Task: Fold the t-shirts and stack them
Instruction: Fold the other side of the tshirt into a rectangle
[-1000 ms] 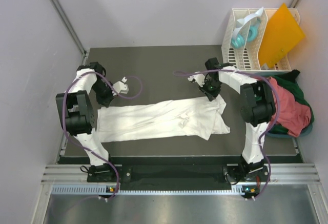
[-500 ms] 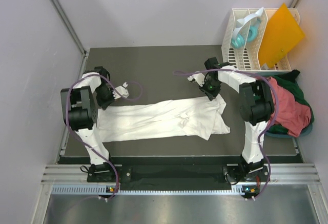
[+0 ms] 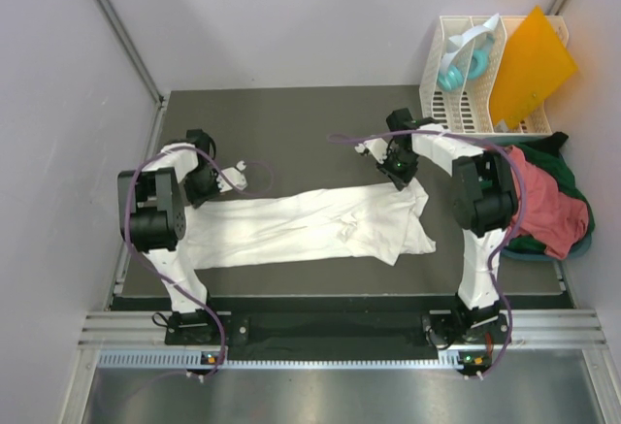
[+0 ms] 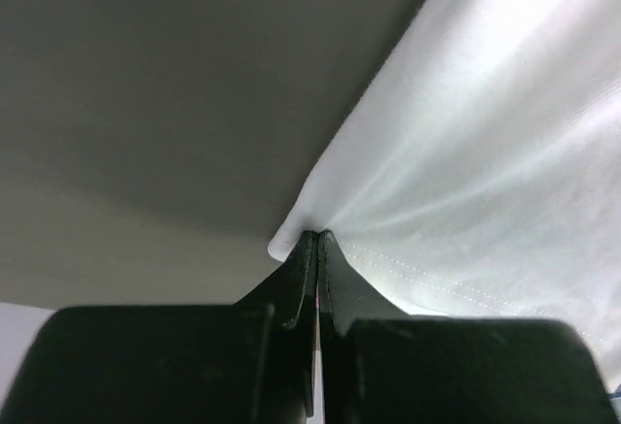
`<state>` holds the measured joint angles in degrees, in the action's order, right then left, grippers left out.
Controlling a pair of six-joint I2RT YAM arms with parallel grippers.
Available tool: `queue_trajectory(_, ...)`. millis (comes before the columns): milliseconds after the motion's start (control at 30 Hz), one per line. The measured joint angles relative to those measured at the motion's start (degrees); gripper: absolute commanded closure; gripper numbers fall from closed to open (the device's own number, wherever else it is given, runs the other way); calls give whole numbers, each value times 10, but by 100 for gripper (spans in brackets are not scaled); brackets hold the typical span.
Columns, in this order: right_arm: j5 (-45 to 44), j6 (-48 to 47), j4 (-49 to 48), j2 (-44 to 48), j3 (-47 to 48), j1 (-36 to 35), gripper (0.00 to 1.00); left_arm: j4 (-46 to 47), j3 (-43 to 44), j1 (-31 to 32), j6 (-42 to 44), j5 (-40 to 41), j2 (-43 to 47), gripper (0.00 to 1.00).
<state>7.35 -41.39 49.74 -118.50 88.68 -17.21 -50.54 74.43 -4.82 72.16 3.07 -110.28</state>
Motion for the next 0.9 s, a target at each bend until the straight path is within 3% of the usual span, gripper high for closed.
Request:
queue_trajectory(433, -11, -10, 2, -1, 3, 0, 100, 56, -44, 3, -12, 64, 20, 100)
queue_trajectory(467, -11, -11, 2, -1, 3, -1, 100, 55, -42, 2, -18, 62, 20, 96)
queue_trajectory(500, -13, -11, 2, -1, 3, -1, 100, 52, -39, 1, -24, 59, 19, 61)
queue_trajectory(533, -14, -13, 2, -1, 3, -3, 100, 48, -35, -2, -30, 53, 19, 42)
queue_trajectory(733, -31, -23, 4, -5, 5, -13, 99, 46, -4, -26, -48, 1, 30, 10)
queue_trajectory(900, -57, -25, 39, -32, 45, -30, 100, 69, 4, -39, -64, -21, 79, 7)
